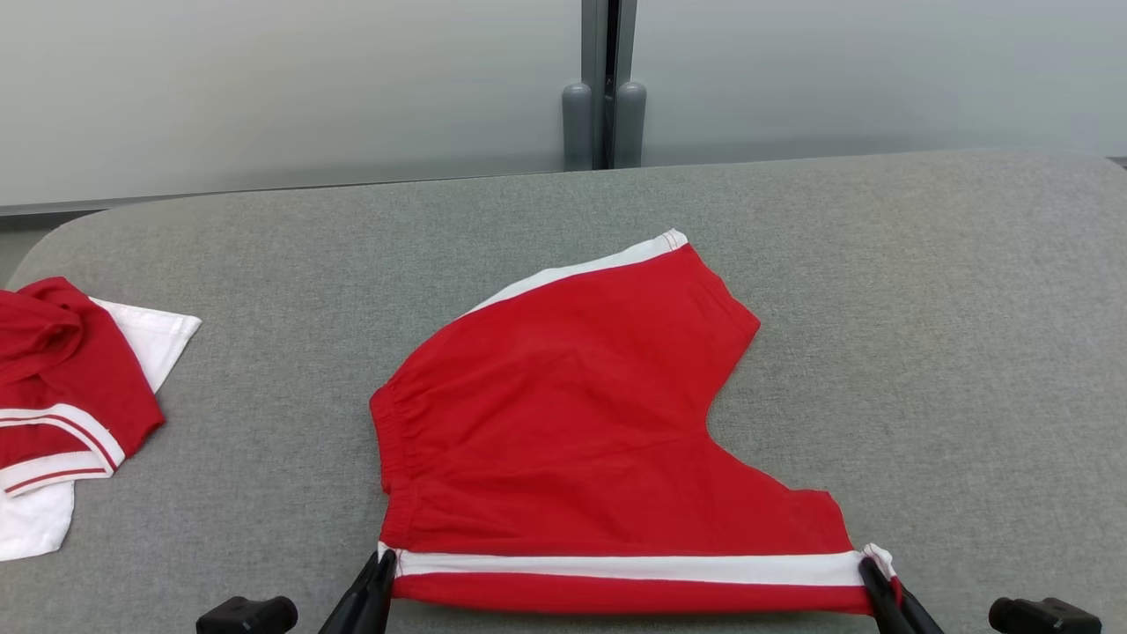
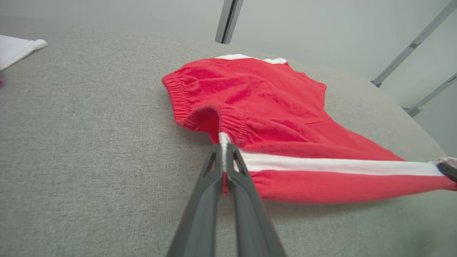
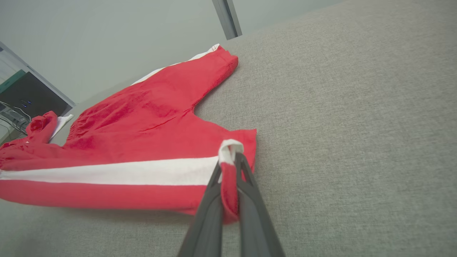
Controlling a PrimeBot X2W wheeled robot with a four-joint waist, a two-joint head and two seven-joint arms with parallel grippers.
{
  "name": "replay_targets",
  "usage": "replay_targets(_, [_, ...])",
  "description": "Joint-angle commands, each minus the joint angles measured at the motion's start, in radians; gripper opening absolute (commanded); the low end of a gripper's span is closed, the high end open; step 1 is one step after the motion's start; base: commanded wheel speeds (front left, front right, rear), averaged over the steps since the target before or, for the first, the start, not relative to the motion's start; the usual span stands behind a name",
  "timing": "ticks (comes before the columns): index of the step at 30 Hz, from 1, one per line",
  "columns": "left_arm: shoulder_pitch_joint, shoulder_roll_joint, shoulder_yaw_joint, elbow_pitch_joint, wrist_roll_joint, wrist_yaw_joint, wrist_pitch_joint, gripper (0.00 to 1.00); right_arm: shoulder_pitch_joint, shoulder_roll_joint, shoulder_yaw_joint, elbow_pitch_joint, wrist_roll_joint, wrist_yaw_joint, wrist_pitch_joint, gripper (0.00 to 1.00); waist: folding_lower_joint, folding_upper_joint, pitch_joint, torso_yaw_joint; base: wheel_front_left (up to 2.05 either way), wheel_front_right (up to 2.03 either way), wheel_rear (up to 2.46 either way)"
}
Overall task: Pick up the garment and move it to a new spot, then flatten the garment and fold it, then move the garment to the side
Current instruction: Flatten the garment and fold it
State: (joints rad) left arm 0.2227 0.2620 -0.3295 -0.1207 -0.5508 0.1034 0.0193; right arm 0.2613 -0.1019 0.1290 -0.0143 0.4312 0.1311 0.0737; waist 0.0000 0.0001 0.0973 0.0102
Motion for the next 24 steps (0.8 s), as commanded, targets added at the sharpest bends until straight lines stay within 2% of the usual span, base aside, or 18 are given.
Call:
replay_targets(1, [0.016,0.000,0.009,-0.018,-0.014,0.010,0.006,0.00,0.018,0.008,-0.018,-0.033,-0.014,-0.001,0.022,0.00,0.0000,-0.0001,-0.005,0.000,0.00,0.00,0.00])
replay_targets(7, [-0.003,-0.013,0.008,-0.026,-0.053,-0.005,0.021,0.00,0.003,0.032,-0.053,-0.072,-0.025,-0.001,0.067,0.00,0.0000,-0.0001,-0.008,0.006,0.00,0.00,0.00])
replay_targets(13, [-0.079,-0.026,0.003,-0.005,-0.036,-0.018,0.001,0.00,-0.083,0.031,-0.067,-0.067,-0.040,-0.001,0.057,0.00,0.0000,-0.0001,0.034,0.025,0.00,0.00,0.00])
replay_targets(18, [-0.200,-0.048,0.014,0.047,-0.031,-0.034,-0.032,0.00,-0.258,-0.009,-0.055,-0.004,-0.040,-0.001,0.034,0.00,0.0000,-0.0001,0.111,0.047,0.00,0.00,0.00])
replay_targets(24, [-0.380,-0.087,0.019,0.149,-0.045,-0.076,-0.072,0.00,-0.534,-0.076,0.000,0.148,-0.025,-0.001,0.005,0.00,0.0000,-0.0001,0.218,0.095,0.00,0.00,0.00])
